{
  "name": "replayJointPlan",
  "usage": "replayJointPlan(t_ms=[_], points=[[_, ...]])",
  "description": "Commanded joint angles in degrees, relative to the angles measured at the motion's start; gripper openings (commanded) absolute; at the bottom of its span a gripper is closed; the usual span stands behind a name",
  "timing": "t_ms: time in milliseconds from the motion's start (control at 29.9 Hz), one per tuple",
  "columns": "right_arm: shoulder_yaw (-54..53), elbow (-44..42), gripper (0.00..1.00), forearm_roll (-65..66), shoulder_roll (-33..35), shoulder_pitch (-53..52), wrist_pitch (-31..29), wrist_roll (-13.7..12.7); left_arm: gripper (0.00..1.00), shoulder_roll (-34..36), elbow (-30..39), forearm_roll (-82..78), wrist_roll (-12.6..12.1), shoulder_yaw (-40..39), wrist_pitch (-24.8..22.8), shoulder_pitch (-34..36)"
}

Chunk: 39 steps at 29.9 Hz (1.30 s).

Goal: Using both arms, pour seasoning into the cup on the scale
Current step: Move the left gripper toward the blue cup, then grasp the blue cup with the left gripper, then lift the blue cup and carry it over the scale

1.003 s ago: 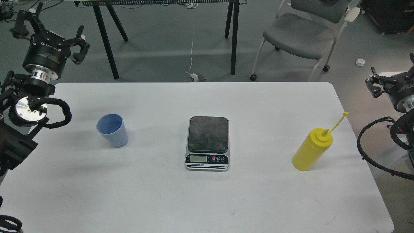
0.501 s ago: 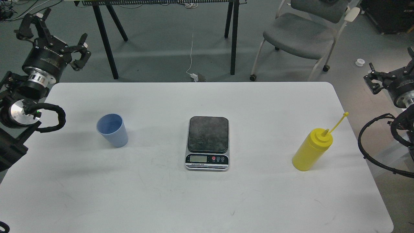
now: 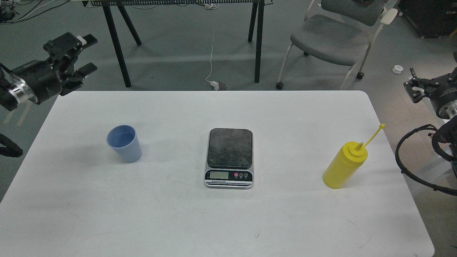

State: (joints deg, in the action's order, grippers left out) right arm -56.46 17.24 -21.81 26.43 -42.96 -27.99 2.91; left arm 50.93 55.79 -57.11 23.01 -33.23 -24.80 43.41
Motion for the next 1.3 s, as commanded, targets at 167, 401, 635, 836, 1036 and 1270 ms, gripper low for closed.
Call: replayJointPlan(t_ms=[167, 401, 635, 836, 1036, 1270], points=[[-2.25, -0.02, 1.00, -0.25, 0.29, 0.68, -0.01, 0.34, 0.92, -0.74, 0.90, -28.38, 0.90, 1.32, 3.70, 0.00], [-2.34, -0.02, 1.00, -0.34, 0.38, 0.68, -0.01, 0.34, 0.84, -3.46, -0.51, -46.68, 0.90, 11.94, 12.13, 0.18], [-2.25, 0.07, 1.00, -0.34, 0.29, 0.68, -0.01, 0.34, 0.72, -7.59, -6.65, -47.05, 0.64, 19.87, 16.36, 0.36], [-2.25, 0.07, 1.00, -0.34, 0.37, 1.03, -0.01, 0.34, 0.49, -8.48, -8.68, -46.69, 0.81, 19.87, 16.27, 0.36], [-2.25, -0.02, 1.00, -0.25, 0.38, 1.12, -0.01, 0.34, 0.12, -11.29, -12.55, -46.52, 0.90, 19.87, 15.83, 1.06], [-2.34, -0.19, 1.00, -0.34, 0.46, 1.47, -0.01, 0.34, 0.06, -11.38, -11.24, -43.89, 3.18, 19.60, 13.91, 4.13]])
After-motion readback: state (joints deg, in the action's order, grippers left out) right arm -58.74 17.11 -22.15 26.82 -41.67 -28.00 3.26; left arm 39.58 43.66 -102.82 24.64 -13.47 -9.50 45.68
